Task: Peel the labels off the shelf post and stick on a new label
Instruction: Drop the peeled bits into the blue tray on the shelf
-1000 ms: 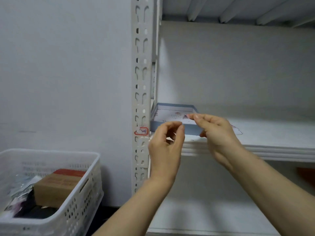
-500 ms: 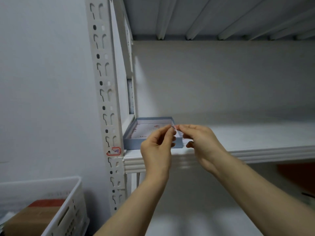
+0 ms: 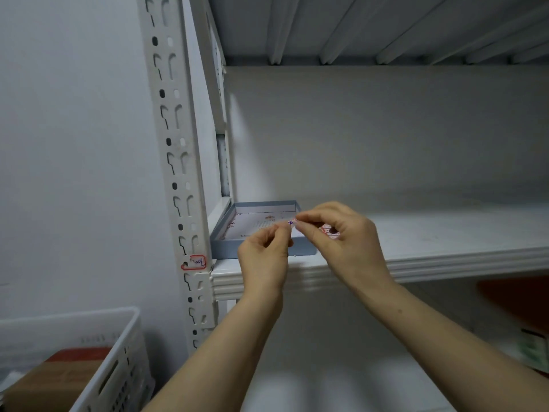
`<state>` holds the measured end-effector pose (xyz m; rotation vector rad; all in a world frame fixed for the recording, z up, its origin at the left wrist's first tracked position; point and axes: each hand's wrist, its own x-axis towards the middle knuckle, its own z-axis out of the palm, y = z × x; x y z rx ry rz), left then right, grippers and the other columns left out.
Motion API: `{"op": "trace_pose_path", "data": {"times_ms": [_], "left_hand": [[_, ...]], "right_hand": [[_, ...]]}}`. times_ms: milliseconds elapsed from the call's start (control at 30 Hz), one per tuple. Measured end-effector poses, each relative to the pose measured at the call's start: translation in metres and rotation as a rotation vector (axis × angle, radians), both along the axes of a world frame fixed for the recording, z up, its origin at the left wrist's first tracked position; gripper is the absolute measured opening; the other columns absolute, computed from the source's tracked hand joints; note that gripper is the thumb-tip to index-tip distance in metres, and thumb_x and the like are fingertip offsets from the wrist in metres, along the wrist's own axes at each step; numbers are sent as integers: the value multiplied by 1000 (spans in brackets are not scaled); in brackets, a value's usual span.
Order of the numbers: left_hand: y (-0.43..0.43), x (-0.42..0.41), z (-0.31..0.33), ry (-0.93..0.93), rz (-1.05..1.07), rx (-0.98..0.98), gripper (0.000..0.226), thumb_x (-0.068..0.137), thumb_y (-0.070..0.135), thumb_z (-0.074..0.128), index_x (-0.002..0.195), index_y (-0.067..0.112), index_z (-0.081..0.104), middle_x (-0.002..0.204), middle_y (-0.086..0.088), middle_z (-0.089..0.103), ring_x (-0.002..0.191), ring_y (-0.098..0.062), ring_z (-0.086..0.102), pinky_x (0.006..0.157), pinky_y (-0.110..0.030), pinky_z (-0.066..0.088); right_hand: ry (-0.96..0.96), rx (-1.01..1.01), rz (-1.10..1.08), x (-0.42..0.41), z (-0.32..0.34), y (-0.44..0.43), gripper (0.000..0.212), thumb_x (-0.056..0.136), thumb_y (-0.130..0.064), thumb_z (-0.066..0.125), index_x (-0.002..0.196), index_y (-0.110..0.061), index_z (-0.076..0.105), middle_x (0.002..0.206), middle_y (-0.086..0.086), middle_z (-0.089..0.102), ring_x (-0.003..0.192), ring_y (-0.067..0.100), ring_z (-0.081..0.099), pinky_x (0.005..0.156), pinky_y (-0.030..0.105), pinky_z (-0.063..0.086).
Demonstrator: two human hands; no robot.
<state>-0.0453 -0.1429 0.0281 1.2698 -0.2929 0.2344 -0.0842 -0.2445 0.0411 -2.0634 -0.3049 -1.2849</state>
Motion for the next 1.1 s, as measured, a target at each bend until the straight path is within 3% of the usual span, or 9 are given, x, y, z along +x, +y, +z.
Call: {"op": "trace_pose_path", "data": {"times_ms": [67, 133, 333, 467, 600, 667, 733, 867, 1100], "left_hand": [[1, -2, 1, -4, -19, -6, 23, 87, 13, 61, 64, 14, 65, 44, 13, 51, 45, -1, 44, 52, -17, 37], [2, -4, 2, -10, -31, 3, 25, 87, 13, 61, 62, 15, 63, 44, 14, 49, 46, -2, 42, 51, -16, 36], [3, -7, 4, -27, -62, 25, 24, 87, 13, 60, 64, 16, 64, 43, 14, 48, 49, -5, 41, 52, -17, 36], [4, -9, 5, -23, -74, 29, 14, 87, 11, 60, 79, 13, 71, 45, 16, 53, 46, 1, 48, 53, -13, 38], [5, -9, 7, -28, -12, 19, 10, 84, 11, 65, 82, 17, 73, 66, 11, 68, 56, 7, 59, 55, -9, 45], [6, -9, 7, -34, 60, 13, 7, 82, 15, 69, 87, 17, 73, 79, 7, 71, 70, 2, 64, 62, -10, 48], [8, -10, 6, -78, 126, -11, 6, 81, 16, 70, 81, 22, 71, 79, 9, 71, 77, -3, 65, 68, -12, 48], [6, -22, 2, -167, 87, 36, 14, 82, 15, 69, 76, 27, 72, 70, 13, 72, 71, 4, 65, 65, -6, 47], [5, -21, 2, -85, 16, -14, 9, 83, 15, 68, 87, 20, 74, 70, 17, 71, 68, 11, 63, 62, -4, 48]], "right_hand": [[54, -42, -71, 3, -1, 0, 15, 83, -24, 68, 96, -20, 75, 90, -6, 67, 82, 13, 62, 72, 36, 52], [107, -31, -99, 6, -2, -1, 17, 84, -25, 67, 98, -22, 74, 94, -3, 67, 85, 18, 62, 73, 40, 51], [189, 116, -28, 9, 4, -1, 16, 81, -22, 70, 95, -17, 75, 86, -6, 66, 76, 5, 60, 70, 21, 47], [224, 182, -19, 8, 5, -1, 9, 80, -25, 70, 86, -19, 75, 82, -6, 71, 79, 9, 65, 76, 31, 52], [222, 142, -91, 5, 3, 1, 11, 82, -30, 67, 81, -21, 73, 81, -7, 70, 79, 12, 63, 76, 37, 52], [225, 192, -75, 4, 4, 1, 10, 83, -29, 67, 76, -22, 70, 77, -8, 69, 78, 12, 63, 76, 36, 52], [229, 262, -58, 4, 5, 0, 9, 82, -28, 67, 74, -24, 68, 73, -12, 67, 76, 9, 63, 76, 33, 51], [193, 282, -45, 3, 5, -1, 6, 81, -27, 69, 76, -23, 69, 73, -13, 67, 75, 7, 63, 72, 25, 49], [183, 140, -46, 2, 1, 7, 11, 88, -19, 61, 87, -15, 71, 83, -6, 65, 77, 9, 57, 64, 17, 42]]}}
